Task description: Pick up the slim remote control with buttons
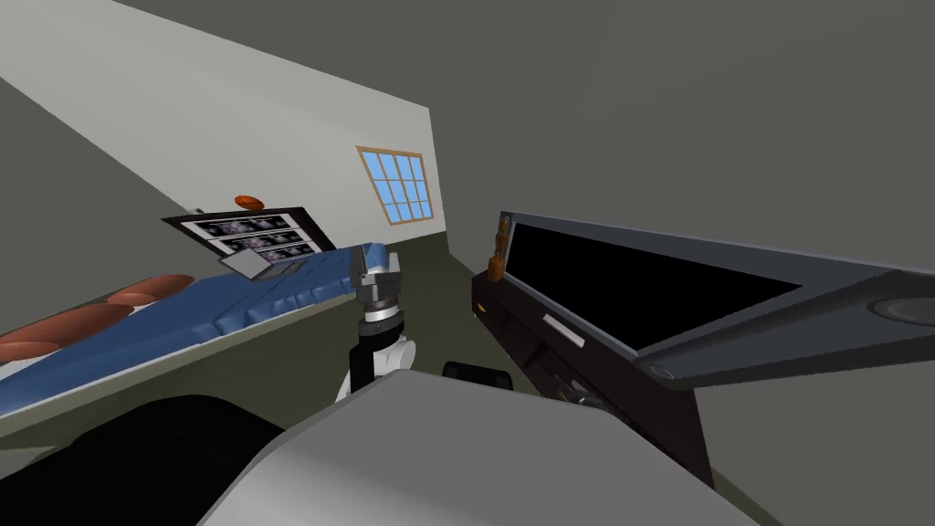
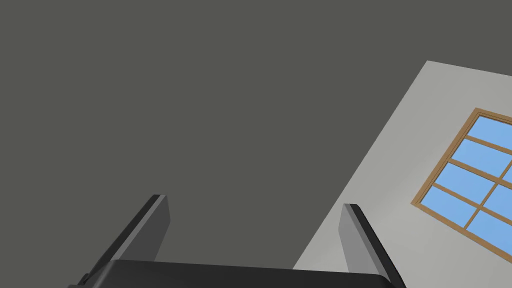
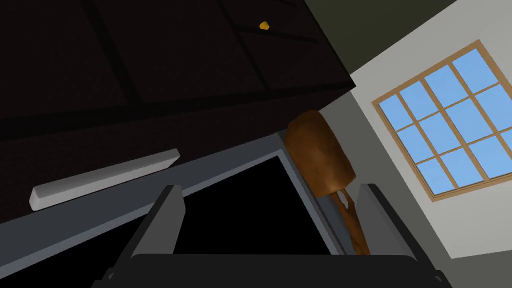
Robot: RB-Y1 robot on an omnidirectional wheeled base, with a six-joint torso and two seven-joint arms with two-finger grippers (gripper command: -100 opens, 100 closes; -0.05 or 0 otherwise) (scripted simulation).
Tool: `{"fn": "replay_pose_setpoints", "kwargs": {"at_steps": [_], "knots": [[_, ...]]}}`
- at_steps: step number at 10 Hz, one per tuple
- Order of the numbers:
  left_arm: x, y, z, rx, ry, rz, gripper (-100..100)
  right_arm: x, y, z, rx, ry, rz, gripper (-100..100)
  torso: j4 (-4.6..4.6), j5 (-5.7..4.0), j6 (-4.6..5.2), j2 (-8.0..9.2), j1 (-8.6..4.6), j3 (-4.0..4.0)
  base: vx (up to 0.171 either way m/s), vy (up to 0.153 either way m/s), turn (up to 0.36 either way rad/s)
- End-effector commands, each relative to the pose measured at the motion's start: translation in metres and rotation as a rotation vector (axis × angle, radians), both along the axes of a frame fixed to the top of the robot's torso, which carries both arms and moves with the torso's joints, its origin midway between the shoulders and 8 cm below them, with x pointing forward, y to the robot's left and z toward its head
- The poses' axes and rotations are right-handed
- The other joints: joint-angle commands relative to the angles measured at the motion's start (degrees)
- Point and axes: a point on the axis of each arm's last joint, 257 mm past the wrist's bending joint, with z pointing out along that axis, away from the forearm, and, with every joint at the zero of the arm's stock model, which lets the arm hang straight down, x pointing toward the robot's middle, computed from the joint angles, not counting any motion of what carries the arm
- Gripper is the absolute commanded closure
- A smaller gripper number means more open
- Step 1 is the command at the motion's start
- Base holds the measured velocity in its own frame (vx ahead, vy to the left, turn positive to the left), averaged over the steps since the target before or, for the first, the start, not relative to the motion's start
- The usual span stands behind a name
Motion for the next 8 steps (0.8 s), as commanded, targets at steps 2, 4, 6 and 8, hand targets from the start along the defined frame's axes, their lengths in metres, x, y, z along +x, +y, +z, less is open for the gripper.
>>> {"fn": "replay_pose_setpoints", "kwargs": {"at_steps": [2,4,6,8], "knots": [[0.0,0.0,0.0,0.0,0.0,0.0,0,-0.051,-0.037,-0.037,-0.147,0.127,0.072,-100,0.0,0.0,-0.05,-0.06,-0.03,-0.03,0.101,-0.009,0.397],[0.0,0.0,0.0,0.0,0.0,0.0,0,-0.083,-0.061,-0.055,-0.224,0.202,0.103,-100,-0.06,-0.03,-0.06,-0.35,-0.17,-0.19,0.156,-0.028,0.335],[0.0,0.0,0.0,0.0,0.0,0.0,0,-0.11,-0.083,-0.067,-0.29,0.265,0.138,-100,-0.04,0.01,-0.04,-0.22,0.01,-0.13,0.096,0.002,0.254],[0.0,0.0,0.0,0.0,0.0,0.0,0,-0.132,-0.099,-0.073,-0.345,0.312,0.18,-100,0.02,0.02,0.04,0.09,0.1,0.04,0.042,-0.001,0.119]]}}
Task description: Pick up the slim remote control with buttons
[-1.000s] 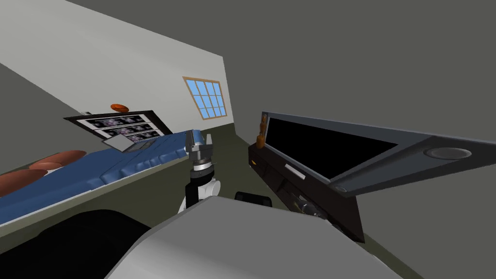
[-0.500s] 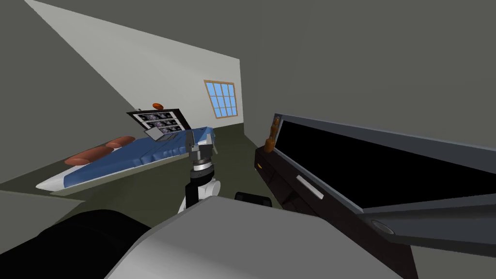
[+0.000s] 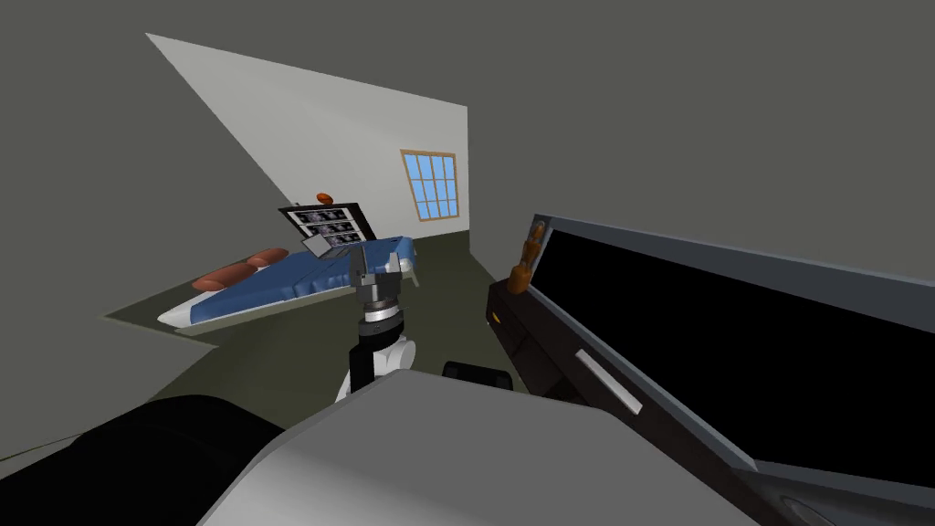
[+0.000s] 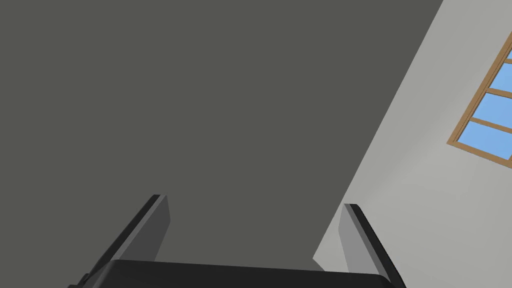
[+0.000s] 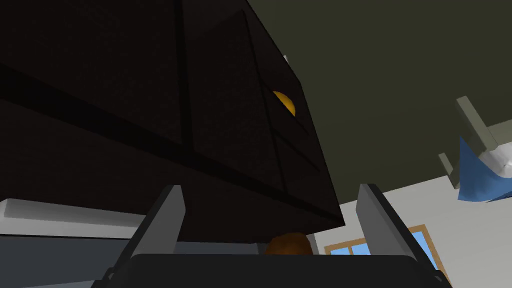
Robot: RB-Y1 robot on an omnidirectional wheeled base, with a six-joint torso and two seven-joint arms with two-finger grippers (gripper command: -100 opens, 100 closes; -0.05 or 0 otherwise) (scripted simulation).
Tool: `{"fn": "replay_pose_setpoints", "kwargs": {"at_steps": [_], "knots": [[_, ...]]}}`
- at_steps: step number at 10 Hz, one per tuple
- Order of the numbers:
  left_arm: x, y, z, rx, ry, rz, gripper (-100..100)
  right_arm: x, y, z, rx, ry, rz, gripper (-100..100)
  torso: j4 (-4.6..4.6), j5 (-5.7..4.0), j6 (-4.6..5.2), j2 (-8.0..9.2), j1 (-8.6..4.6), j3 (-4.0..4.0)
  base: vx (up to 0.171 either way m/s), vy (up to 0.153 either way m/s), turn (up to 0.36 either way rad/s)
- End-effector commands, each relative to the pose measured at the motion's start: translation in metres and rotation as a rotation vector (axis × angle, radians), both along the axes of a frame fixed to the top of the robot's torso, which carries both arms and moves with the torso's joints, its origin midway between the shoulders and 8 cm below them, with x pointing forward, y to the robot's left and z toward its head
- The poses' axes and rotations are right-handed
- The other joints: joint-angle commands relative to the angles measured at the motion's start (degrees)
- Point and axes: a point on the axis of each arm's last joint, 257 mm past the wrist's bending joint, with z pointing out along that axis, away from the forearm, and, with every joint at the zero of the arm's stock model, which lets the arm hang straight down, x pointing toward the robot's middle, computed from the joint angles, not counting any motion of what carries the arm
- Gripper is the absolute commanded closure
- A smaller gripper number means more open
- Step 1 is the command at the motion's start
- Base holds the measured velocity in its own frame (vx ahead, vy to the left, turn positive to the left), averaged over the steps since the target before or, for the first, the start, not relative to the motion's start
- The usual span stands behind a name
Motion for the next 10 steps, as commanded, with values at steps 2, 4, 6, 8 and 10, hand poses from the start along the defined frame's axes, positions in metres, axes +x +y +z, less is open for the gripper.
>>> {"fn": "replay_pose_setpoints", "kwargs": {"at_steps": [2,4,6,8,10], "knots": [[0.0,0.0,0.0,0.0,0.0,0.0,0,-0.035,-0.033,-0.01,-0.084,0.083,0.055,-100,-0.02,-0.02,0.04,-0.05,-0.04,-0.04,0.082,-0.019,0.243],[0.0,0.0,0.0,0.0,0.0,0.0,0,-0.066,-0.059,-0.016,-0.145,0.153,0.08,-100,-0.03,-0.03,0.06,-0.09,-0.09,-0.06,0.102,-0.034,0.212],[0.0,0.0,0.0,0.0,0.0,0.0,0,-0.11,-0.092,-0.017,-0.228,0.253,0.144,-100,-0.09,-0.03,-0.01,-0.42,-0.13,-0.24,0.177,-0.052,0.375],[0.0,0.0,0.0,0.0,0.0,0.0,0,-0.115,-0.097,-0.017,-0.234,0.263,0.138,-100,-0.08,-0.06,0.05,-0.35,-0.15,-0.21,0.089,-0.046,0.071],[0.0,0.0,0.0,0.0,0.0,0.0,0,-0.157,-0.122,-0.016,-0.293,0.357,0.188,-100,-0.02,0.0,0.03,-0.07,0.03,-0.05,0.095,-0.028,0.277]]}}
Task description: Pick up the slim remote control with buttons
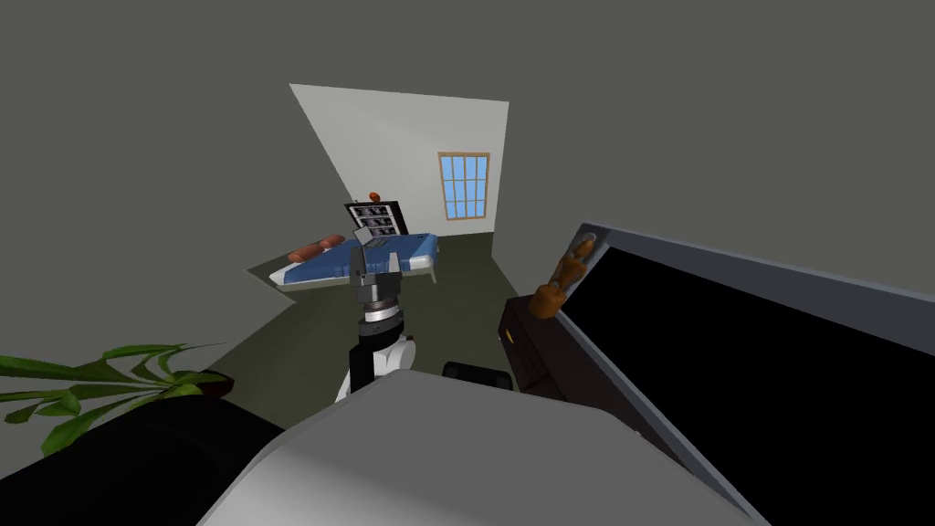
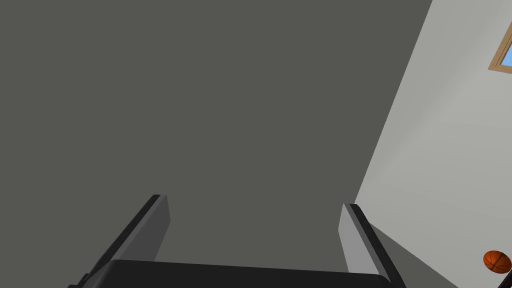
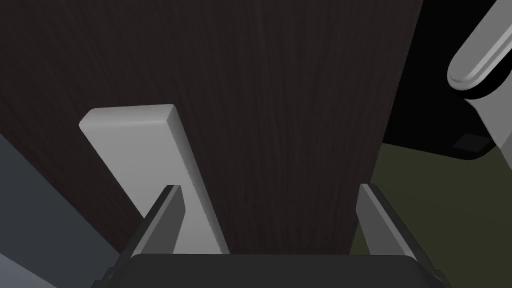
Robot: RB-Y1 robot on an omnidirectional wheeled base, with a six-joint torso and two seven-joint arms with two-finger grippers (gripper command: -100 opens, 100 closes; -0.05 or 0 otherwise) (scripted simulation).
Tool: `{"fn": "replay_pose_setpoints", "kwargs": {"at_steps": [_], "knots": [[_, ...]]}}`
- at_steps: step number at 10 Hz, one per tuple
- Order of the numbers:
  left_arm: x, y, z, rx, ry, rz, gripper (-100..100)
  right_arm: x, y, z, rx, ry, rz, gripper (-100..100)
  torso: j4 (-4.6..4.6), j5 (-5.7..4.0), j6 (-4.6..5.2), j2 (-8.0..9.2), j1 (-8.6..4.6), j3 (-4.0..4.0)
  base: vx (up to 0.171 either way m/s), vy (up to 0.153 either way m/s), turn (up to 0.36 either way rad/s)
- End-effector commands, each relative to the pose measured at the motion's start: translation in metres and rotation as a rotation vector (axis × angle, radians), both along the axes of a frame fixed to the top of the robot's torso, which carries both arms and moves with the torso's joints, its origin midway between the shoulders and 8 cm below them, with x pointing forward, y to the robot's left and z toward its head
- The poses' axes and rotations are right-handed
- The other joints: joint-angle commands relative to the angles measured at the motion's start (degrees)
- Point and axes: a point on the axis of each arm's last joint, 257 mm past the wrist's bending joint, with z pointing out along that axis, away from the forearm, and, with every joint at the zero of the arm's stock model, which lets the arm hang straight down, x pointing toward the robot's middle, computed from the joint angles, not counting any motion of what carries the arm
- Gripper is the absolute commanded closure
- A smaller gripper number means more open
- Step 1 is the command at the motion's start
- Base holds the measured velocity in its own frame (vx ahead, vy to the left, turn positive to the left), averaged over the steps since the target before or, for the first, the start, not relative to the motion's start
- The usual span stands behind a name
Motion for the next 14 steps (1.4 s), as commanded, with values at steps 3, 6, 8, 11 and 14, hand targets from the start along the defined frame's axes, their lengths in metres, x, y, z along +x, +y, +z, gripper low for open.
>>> {"fn": "replay_pose_setpoints", "kwargs": {"at_steps": [3,6,8,11,14], "knots": [[0.0,0.0,0.0,0.0,0.0,0.0,0,-0.067,-0.019,-0.002,-0.055,0.141,0.057,-100,-0.04,-0.05,-0.01,-0.17,-0.2,-0.1,0.157,-0.094,0.279],[0.0,0.0,0.0,0.0,0.0,0.0,0,-0.109,-0.008,-0.008,-0.04,0.221,0.086,-100,-0.06,-0.01,0.03,-0.23,0.02,-0.14,0.159,-0.055,0.188],[0.0,0.0,0.0,0.0,0.0,0.0,0,-0.111,-0.007,-0.01,-0.036,0.225,0.088,-100,-0.03,0.0,0.07,-0.05,0.08,-0.05,0.072,-0.034,0.05],[0.0,0.0,0.0,0.0,0.0,0.0,0,-0.113,0.003,-0.022,-0.032,0.223,0.079,-100,0.08,0.03,0.1,0.44,0.19,0.23,-0.01,-0.03,0.036],[0.0,0.0,0.0,0.0,0.0,0.0,0,-0.114,0.012,-0.031,-0.029,0.221,0.069,-100,0.11,0.02,0.11,0.51,0.21,0.29,-0.019,-0.018,0.062]]}}
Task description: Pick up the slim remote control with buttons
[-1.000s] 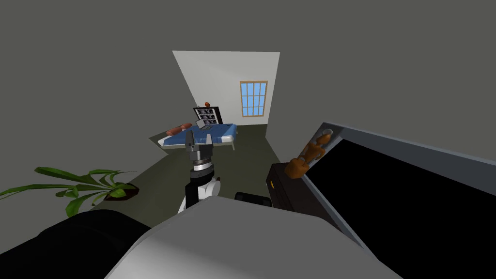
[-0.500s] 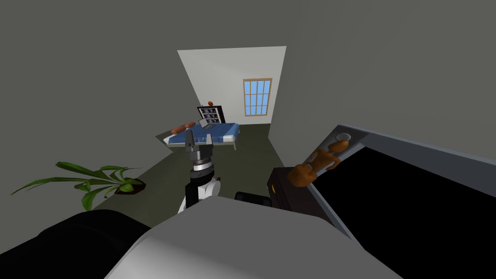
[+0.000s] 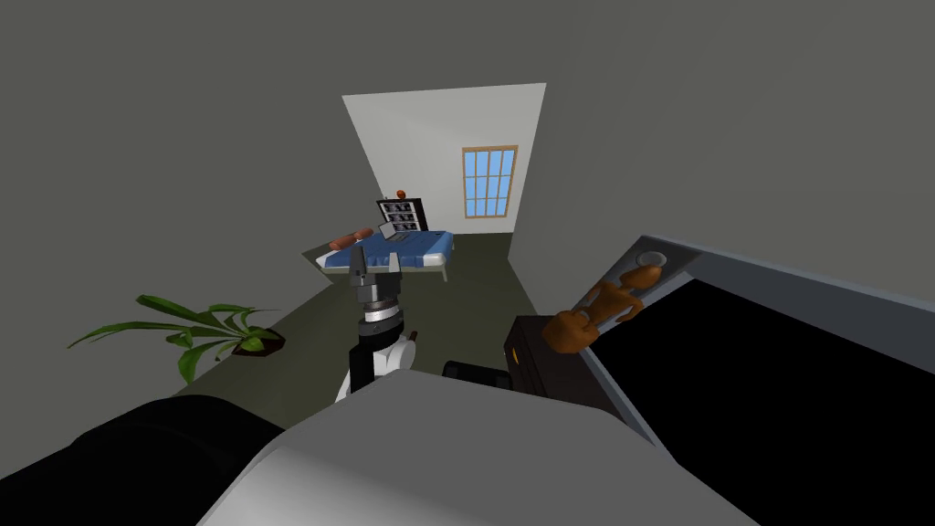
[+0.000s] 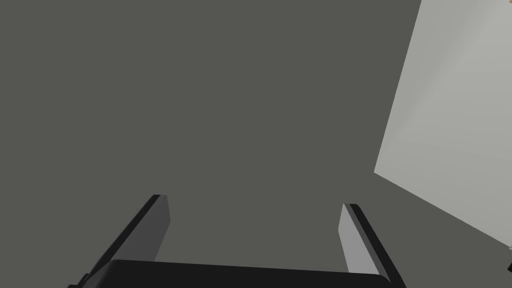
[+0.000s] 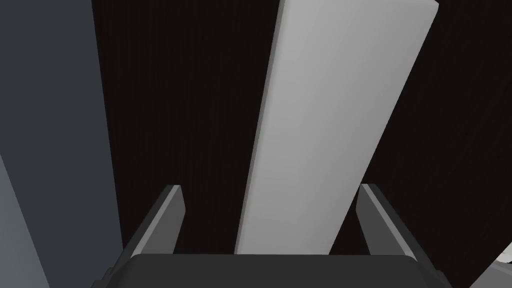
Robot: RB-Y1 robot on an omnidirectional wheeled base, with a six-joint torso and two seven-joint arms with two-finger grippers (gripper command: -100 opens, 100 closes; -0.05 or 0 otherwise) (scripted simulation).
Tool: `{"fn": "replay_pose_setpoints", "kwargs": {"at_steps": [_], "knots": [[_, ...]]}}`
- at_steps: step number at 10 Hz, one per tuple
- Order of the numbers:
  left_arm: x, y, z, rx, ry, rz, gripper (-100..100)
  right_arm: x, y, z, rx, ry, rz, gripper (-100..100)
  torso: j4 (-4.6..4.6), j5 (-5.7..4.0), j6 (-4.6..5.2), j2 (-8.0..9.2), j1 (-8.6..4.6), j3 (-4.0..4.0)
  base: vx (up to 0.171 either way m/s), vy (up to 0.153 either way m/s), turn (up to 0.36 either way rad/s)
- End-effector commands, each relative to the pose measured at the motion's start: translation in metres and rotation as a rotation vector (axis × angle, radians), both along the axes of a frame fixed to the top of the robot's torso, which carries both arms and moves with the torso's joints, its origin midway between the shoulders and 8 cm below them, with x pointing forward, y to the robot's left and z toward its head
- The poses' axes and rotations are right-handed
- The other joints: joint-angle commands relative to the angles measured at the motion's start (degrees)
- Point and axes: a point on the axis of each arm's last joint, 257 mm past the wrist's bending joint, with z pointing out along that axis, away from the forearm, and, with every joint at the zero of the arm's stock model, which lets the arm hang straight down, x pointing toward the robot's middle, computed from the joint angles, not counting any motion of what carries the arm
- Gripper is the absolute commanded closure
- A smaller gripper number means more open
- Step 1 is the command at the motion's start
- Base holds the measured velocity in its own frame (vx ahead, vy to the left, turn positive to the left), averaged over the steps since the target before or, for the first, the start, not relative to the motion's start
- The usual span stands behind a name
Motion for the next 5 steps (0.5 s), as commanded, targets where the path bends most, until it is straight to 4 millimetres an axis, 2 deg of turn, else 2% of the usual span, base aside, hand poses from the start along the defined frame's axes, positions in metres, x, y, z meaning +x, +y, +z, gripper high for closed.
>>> {"fn": "replay_pose_setpoints", "kwargs": {"at_steps": [1,5], "knots": [[0.0,0.0,0.0,0.0,0.0,0.0,0,0.0,0.0,0.0,0.0,0.0,0.0,100,0.0,0.0,0.0,0.0,0.0,0.0,0.0,0.0,0.0],[0.0,0.0,0.0,0.0,0.0,0.0,0,-0.0006,0.0016,-0.0003,0.003,0.0,-0.003,100,0.02,-0.01,-0.07,-0.01,-0.09,0.0,0.0,0.0,0.0]]}}
